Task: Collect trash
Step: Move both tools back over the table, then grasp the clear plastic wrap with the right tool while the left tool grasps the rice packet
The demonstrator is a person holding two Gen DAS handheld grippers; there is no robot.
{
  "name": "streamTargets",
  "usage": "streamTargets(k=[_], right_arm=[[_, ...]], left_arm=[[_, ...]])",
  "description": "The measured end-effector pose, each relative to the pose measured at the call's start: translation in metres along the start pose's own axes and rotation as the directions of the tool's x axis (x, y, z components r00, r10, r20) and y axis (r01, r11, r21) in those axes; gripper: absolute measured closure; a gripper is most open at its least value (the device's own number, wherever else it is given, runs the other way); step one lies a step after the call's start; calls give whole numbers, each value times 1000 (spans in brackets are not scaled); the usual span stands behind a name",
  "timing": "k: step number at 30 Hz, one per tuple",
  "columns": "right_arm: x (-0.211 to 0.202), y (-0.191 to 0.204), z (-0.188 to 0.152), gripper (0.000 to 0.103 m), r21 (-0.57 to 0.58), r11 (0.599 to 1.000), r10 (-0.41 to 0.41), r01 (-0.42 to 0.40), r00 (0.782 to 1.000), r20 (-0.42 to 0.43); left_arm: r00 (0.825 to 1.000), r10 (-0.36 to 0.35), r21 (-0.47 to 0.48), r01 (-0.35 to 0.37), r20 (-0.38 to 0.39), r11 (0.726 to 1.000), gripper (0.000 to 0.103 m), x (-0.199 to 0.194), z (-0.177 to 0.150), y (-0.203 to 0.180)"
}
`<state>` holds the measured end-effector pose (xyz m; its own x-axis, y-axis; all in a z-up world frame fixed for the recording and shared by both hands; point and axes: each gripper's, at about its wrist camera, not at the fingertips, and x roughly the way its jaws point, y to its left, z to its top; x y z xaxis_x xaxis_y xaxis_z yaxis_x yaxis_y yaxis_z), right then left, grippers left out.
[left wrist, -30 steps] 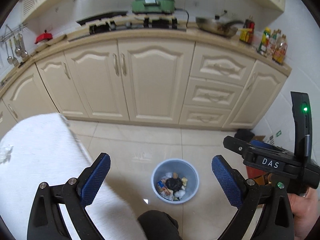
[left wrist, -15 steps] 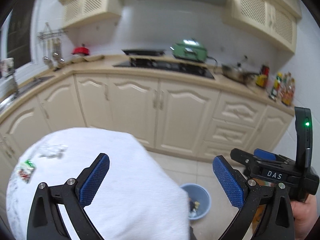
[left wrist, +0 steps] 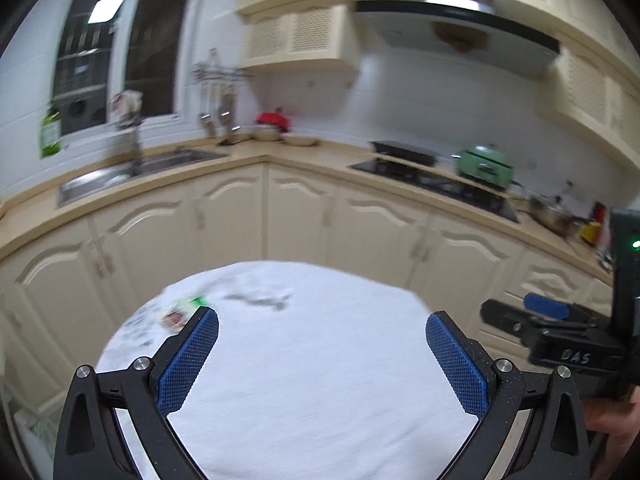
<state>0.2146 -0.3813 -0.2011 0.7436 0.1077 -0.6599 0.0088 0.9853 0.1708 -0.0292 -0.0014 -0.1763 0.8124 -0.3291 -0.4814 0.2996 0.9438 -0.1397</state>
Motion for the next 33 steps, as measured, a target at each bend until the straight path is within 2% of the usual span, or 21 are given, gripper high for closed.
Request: streamTargets(k=[7, 15, 19, 22, 28, 33], right_arm=[[38, 62, 5, 0, -130, 989, 67, -73, 997, -49], [95, 94, 8, 0, -195, 973, 98, -122, 987, -127], [128, 106, 15, 0, -217, 965, 117, -149, 981, -155], [151, 116, 20, 0, -232, 959, 126, -162, 979, -160], [212, 125, 35, 0, -257, 950, 131, -177, 974, -187], [272, 129, 38, 0, -279, 938, 135, -204, 959, -249]], left_arm=[[992, 106, -84, -111, -61, 990, 1, -23, -24, 55], [977, 169, -109, -183, -126, 977, 1, 9, -11, 74], [971, 193, -116, -210, -143, 971, 1, 43, 11, 77], [967, 203, -111, -221, -156, 969, 1, 90, 30, 97], [954, 224, -93, -246, -201, 965, 1, 170, 43, 120], [939, 215, -62, -239, -267, 969, 1, 236, 47, 132]])
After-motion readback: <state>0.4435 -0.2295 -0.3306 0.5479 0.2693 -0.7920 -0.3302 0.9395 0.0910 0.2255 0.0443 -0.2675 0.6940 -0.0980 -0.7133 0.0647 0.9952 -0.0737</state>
